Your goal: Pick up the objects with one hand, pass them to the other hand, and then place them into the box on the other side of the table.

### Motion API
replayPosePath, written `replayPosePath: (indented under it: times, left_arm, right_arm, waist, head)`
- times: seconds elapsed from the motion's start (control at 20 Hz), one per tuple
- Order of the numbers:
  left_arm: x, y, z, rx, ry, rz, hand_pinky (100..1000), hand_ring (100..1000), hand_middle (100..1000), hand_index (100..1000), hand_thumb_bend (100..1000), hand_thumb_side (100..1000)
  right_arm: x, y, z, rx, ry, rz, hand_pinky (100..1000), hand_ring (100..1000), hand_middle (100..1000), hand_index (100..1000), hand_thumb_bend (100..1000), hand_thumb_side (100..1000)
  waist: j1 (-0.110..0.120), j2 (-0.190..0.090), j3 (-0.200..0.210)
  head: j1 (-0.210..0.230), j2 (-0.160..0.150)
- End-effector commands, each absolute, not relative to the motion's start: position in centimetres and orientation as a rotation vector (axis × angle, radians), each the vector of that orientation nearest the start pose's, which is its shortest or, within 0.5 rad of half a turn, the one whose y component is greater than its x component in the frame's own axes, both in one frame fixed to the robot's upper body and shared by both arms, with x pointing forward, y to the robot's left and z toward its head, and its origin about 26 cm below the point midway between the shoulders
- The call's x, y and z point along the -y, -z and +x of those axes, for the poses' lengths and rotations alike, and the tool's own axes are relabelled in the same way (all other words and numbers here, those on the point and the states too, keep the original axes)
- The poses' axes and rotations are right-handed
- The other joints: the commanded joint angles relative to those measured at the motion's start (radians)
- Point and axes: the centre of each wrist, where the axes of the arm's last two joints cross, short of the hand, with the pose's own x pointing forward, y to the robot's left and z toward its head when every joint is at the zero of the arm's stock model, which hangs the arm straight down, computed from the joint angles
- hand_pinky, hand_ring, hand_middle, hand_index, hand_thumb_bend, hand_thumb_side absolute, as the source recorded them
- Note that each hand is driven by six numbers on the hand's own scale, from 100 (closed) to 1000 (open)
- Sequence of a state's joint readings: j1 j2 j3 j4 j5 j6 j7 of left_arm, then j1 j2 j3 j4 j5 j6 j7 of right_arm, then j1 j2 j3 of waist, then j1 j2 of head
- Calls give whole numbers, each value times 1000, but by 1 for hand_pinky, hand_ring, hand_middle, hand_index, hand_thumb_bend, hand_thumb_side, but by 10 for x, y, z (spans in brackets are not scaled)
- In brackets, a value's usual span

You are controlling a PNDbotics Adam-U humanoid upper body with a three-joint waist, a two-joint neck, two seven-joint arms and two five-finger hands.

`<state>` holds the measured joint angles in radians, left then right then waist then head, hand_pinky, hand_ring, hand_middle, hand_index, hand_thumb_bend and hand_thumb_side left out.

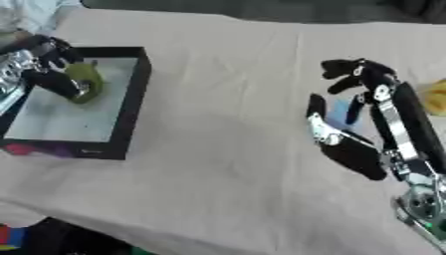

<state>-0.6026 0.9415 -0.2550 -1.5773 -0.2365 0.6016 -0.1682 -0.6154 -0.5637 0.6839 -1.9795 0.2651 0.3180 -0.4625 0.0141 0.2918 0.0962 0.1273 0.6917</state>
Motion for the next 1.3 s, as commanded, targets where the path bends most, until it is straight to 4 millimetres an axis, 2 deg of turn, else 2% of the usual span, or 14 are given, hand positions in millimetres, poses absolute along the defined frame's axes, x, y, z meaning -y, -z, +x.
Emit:
replayPosePath:
  times: [0.05,0.3,0.55,0.85,1.1,1.15,1.3]
  left_arm:
    - [-326,-292,349,1523,753,994,802,765,769,794,100,581]
    - [-292,-302,330,1844,655,813,789,758,783,837,100,690]
    - [-268,-297,323,1993,541,628,766,744,770,825,100,671]
    - [-243,-287,317,2123,358,455,737,741,764,833,100,664]
    - [-233,-276,315,2170,278,373,747,769,793,840,100,664]
    - [-231,-274,315,2176,260,364,746,769,791,837,100,662]
    - [-228,-269,315,2181,223,344,742,766,785,826,100,664]
  right_arm:
    - [139,-210,282,2316,-767,-527,323,657,667,799,100,314]
    - [148,-218,287,2312,-713,-553,370,704,666,798,100,300]
    - [167,-225,292,2240,-722,-589,445,775,713,810,100,350]
    - [206,-238,299,2029,-750,-583,480,803,743,826,100,463]
    - [233,-254,300,1853,-875,-554,578,824,760,845,102,454]
    - [238,-256,300,1812,-910,-558,591,826,763,845,155,453]
    - [248,-264,300,1714,-977,-559,628,835,772,845,186,442]
  waist:
    - [1,-18,2]
    - [-2,-19,-3]
    - [-16,-14,-9]
    - [-40,-3,-7]
    - [-57,1,-1]
    - [-61,2,0]
    - [-71,3,4]
  head:
    - [-17,1]
    - [-42,1]
    - [-79,-11]
    - [-94,-20]
    - [-104,-21]
    - [-108,-22]
    - [-121,-23]
